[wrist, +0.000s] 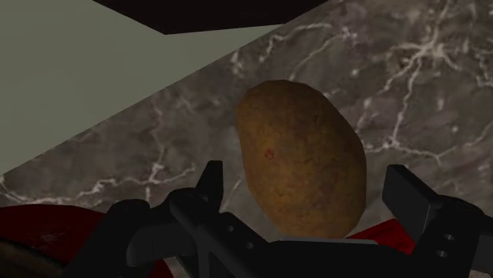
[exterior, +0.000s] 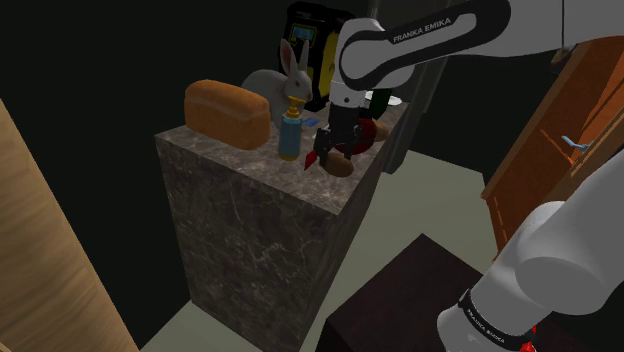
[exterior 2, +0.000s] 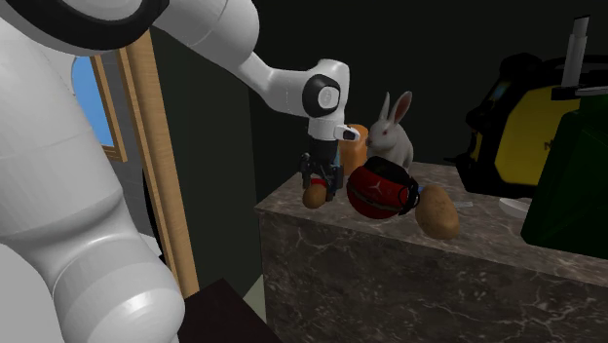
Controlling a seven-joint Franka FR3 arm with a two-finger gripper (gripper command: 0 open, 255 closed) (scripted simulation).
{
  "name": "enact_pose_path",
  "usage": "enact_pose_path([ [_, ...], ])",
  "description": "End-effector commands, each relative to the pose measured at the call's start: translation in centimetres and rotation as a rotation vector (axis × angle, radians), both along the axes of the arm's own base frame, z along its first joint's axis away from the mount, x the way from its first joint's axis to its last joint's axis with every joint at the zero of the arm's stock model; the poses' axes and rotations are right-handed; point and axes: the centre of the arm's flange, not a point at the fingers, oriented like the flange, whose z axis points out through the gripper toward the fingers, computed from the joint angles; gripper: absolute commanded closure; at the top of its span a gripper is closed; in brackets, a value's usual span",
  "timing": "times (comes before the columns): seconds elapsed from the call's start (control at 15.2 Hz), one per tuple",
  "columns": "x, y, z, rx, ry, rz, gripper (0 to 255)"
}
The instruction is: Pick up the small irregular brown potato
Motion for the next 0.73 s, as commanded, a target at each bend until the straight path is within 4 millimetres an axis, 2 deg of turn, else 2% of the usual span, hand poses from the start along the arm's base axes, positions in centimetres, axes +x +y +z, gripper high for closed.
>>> enact_pose_path([
  [0.0,0.04,0.07,-0.43,0.0,-0.001,0.0,0],
  [0.07,0.05,-0.01,-0.5,0.0,-0.001,0.0,255],
  [0.66,0.05,0.07,-0.43,0.0,-0.001,0.0,255],
])
